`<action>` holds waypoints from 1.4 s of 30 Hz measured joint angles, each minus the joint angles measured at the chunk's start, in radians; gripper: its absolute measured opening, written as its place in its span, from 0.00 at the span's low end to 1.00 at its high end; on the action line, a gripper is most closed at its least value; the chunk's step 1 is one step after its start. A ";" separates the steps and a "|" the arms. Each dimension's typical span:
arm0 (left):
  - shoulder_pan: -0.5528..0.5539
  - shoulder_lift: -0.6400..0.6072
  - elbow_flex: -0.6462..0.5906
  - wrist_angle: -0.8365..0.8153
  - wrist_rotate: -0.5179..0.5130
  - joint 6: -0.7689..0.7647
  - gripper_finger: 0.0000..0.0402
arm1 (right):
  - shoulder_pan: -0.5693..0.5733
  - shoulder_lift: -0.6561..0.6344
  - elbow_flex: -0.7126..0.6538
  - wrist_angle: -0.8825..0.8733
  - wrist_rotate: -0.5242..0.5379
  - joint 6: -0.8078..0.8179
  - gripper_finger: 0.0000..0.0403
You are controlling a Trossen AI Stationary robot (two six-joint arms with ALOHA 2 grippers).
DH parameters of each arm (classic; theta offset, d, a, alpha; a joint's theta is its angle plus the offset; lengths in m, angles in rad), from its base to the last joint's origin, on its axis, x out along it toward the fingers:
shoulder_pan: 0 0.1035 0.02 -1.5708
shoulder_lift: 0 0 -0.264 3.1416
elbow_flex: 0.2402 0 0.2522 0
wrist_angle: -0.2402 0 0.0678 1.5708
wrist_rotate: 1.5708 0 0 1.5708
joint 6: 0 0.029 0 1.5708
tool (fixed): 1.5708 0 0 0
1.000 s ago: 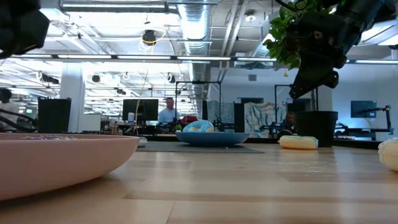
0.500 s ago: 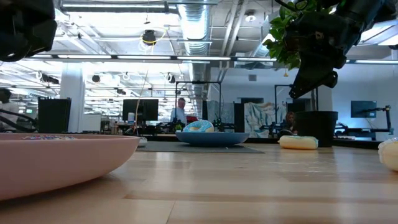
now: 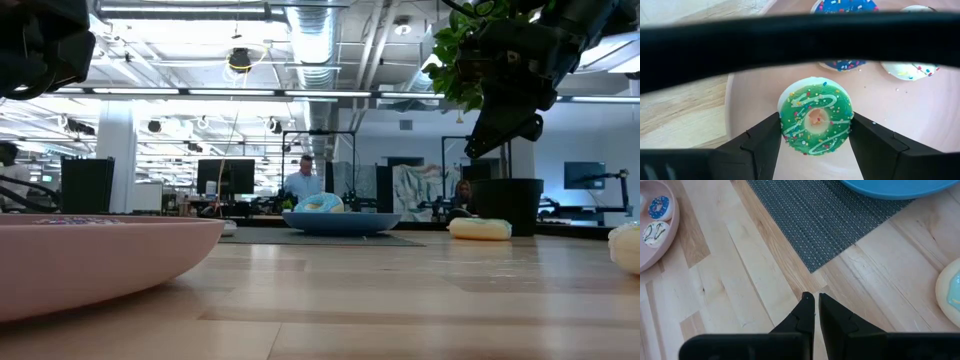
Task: Pick & Place donuts
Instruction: Put the small green donut on the pink plate, then put the large green donut on the blue plate
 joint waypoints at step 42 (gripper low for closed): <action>0.090 -0.022 0.240 -0.389 -0.138 0.259 0.64 | 0.000 0.000 0.000 0.068 0.001 0.000 0.04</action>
